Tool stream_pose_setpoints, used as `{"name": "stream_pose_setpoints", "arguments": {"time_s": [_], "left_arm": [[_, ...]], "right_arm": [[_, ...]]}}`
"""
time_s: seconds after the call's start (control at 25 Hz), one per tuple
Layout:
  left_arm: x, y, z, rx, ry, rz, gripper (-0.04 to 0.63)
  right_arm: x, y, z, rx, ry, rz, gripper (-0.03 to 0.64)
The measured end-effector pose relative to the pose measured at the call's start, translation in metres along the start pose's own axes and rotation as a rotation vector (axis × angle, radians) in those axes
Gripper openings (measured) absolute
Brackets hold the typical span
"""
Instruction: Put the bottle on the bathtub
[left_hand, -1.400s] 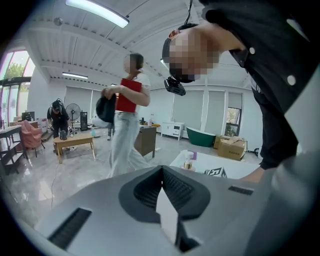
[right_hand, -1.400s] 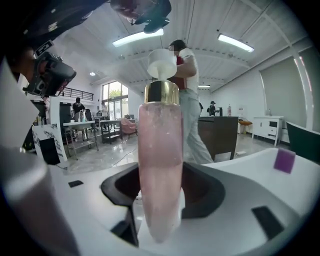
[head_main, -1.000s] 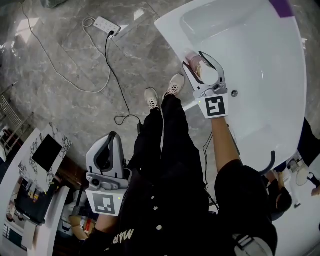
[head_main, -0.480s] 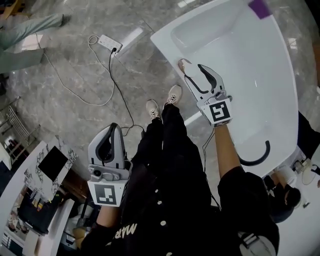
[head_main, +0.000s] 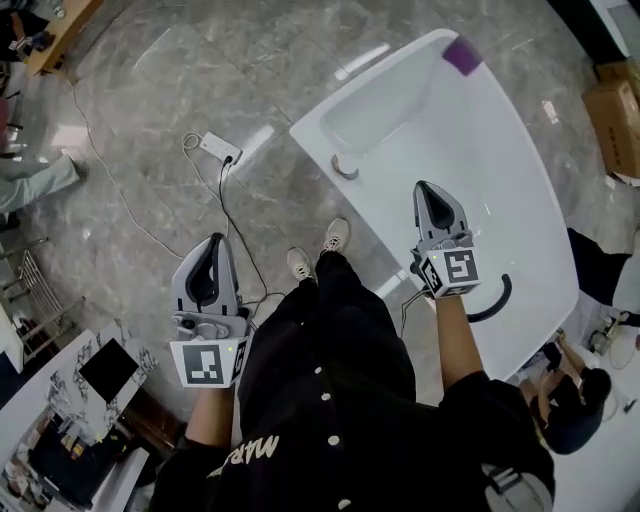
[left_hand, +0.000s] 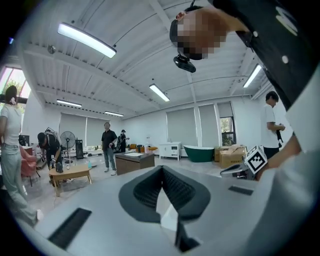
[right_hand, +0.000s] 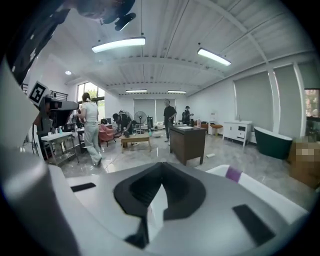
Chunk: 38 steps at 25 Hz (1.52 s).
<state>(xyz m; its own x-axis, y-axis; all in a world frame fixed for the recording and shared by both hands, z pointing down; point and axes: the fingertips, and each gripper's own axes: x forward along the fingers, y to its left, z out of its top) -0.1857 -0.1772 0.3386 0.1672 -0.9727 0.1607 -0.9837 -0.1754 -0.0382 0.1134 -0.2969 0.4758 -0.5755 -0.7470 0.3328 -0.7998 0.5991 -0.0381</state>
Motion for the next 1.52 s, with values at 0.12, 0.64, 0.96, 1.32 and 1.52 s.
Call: {"name": "stream_pose_setpoints", "arguments": {"time_s": [0.12,0.64,0.96,1.32,1.52], "left_arm": [[0.006,0.002,0.013,-0.001,-0.039,-0.009,0.011],[-0.01,0.018,0.071,-0.056,-0.144,-0.013,0.011],[-0.017,0.036,0.089,-0.04,-0.195,0.025,0.011],[-0.029,0.057,0.086,-0.036,-0.208,0.095,0.011],[-0.028,0.056,0.082,-0.039,-0.193,0.104,0.011]], "right_arm": [[-0.015,-0.006,0.031,0.002,-0.049,-0.043,0.003],[-0.113,0.001,0.168,0.025,-0.299,-0.118,0.003],[-0.143,-0.002,0.197,-0.008,-0.372,-0.173,0.003],[-0.162,-0.025,0.194,-0.022,-0.388,-0.24,0.003],[-0.164,-0.033,0.187,-0.019,-0.379,-0.257,0.003]]}}
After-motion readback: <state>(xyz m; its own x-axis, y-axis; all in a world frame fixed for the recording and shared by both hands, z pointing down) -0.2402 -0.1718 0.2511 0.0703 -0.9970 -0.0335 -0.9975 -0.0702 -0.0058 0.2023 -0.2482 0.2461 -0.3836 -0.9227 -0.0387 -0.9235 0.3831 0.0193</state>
